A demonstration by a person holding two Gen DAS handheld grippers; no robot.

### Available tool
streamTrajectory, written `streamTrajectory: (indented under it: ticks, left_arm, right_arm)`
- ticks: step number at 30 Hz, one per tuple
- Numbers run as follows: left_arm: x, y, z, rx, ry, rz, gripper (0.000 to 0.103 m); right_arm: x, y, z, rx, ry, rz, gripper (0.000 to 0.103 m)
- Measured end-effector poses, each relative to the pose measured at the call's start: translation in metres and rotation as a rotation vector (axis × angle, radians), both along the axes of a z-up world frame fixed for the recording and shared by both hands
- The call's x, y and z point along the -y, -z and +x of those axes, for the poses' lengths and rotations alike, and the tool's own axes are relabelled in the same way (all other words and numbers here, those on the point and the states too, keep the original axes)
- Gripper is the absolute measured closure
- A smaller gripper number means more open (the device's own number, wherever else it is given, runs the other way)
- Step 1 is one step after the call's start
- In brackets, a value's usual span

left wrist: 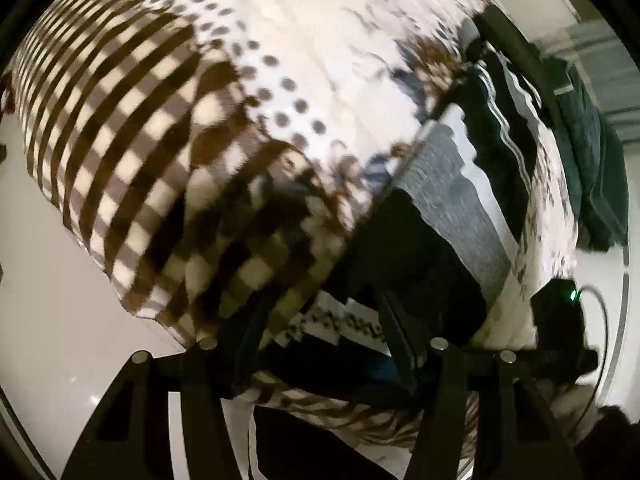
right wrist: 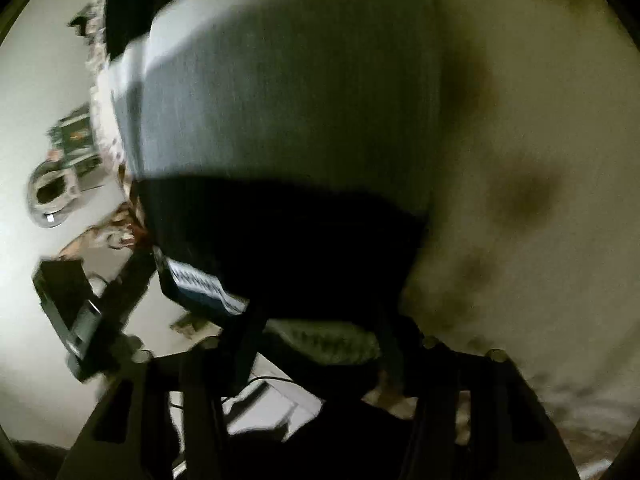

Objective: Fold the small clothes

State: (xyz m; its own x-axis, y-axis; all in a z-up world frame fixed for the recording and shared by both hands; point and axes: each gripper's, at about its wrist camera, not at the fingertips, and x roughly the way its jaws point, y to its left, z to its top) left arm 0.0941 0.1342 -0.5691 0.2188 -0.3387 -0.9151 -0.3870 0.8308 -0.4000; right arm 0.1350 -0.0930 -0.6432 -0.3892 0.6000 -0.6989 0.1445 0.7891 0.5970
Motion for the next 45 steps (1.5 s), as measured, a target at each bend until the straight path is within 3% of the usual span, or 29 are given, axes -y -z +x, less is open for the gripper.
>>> streamTrajectory:
  ticks: [3, 6, 8, 10, 11, 12, 14, 16, 17, 18, 19, 22, 26, 27, 28, 29, 30, 33, 37, 41, 45]
  left_arm:
    - [0.007, 0.0, 0.0, -0.017, 0.053, 0.042, 0.048]
    - [0.008, 0.0, 0.0, -0.03, 0.078, 0.08, 0.048]
    - [0.005, -0.002, -0.002, -0.036, 0.072, 0.102, 0.048]
    - [0.003, -0.006, -0.001, -0.03, 0.052, 0.095, 0.048]
    - [0.002, -0.007, -0.001, -0.024, 0.045, 0.089, 0.048]
    - [-0.002, -0.008, -0.004, -0.018, 0.045, 0.084, 0.048]
    - [-0.002, -0.006, -0.002, -0.009, 0.053, 0.088, 0.048]
    - [0.0, 0.002, 0.002, -0.006, 0.064, 0.089, 0.048]
    - [-0.001, 0.009, 0.005, -0.017, 0.065, 0.094, 0.048]
    - [0.001, 0.013, 0.007, -0.026, 0.065, 0.092, 0.048]
    - [0.001, 0.018, 0.007, -0.038, 0.062, 0.091, 0.048]
    - [0.002, 0.009, 0.004, -0.033, 0.045, 0.077, 0.049]
    - [0.003, -0.042, 0.013, 0.055, 0.037, 0.032, 0.048]
    - [0.004, -0.051, 0.02, 0.079, 0.04, 0.028, 0.048]
    - [0.006, -0.064, 0.034, 0.119, 0.049, 0.027, 0.043]
    - [0.008, -0.074, 0.052, 0.156, 0.058, 0.023, 0.03]
    - [0.009, -0.08, 0.068, 0.183, 0.061, 0.016, 0.026]
    - [0.019, -0.087, 0.135, 0.26, 0.07, -0.028, 0.025]
    - [0.049, -0.086, 0.259, 0.343, 0.126, -0.047, 0.025]
    - [0.087, -0.072, 0.384, 0.369, 0.233, -0.026, 0.025]
    - [0.118, -0.043, 0.466, 0.339, 0.36, 0.037, 0.026]
  right_arm:
    - [0.014, -0.003, -0.029, 0.005, 0.074, 0.025, 0.08]
    - [0.033, 0.0, -0.056, -0.059, 0.128, 0.044, 0.082]
    - [0.036, -0.002, -0.071, -0.096, 0.088, 0.048, 0.082]
    - [0.036, -0.006, -0.076, -0.088, 0.081, 0.045, 0.076]
    - [0.045, -0.012, -0.073, -0.056, 0.127, 0.059, 0.067]
    - [0.048, -0.013, -0.069, -0.026, 0.171, 0.059, 0.048]
    - [0.053, -0.008, -0.059, 0.009, 0.253, 0.057, 0.043]
    - [0.048, 0.01, -0.055, -0.026, 0.279, 0.1, 0.044]
    - [0.046, 0.016, -0.056, -0.044, 0.284, 0.117, 0.047]
    - [0.039, 0.019, -0.063, -0.05, 0.28, 0.143, 0.071]
    - [0.031, 0.021, -0.07, -0.061, 0.253, 0.147, 0.081]
    - [0.029, 0.018, -0.093, -0.078, 0.239, 0.129, 0.081]
    - [0.061, -0.014, -0.076, -0.066, 0.277, 0.067, 0.069]
    - [0.069, -0.025, -0.068, -0.037, 0.281, 0.049, 0.058]
    - [0.079, -0.037, -0.055, -0.006, 0.285, 0.035, 0.047]
    - [0.09, -0.054, -0.038, 0.037, 0.303, 0.024, 0.044]
    - [0.097, -0.066, -0.023, 0.068, 0.323, 0.018, 0.042]
    - [0.125, -0.093, 0.032, 0.141, 0.379, 0.019, 0.042]
    - [0.16, -0.108, 0.124, 0.251, 0.431, -0.07, 0.042]
    - [0.189, -0.107, 0.202, 0.313, 0.498, -0.123, 0.042]
    - [0.209, -0.098, 0.281, 0.378, 0.552, -0.173, 0.042]
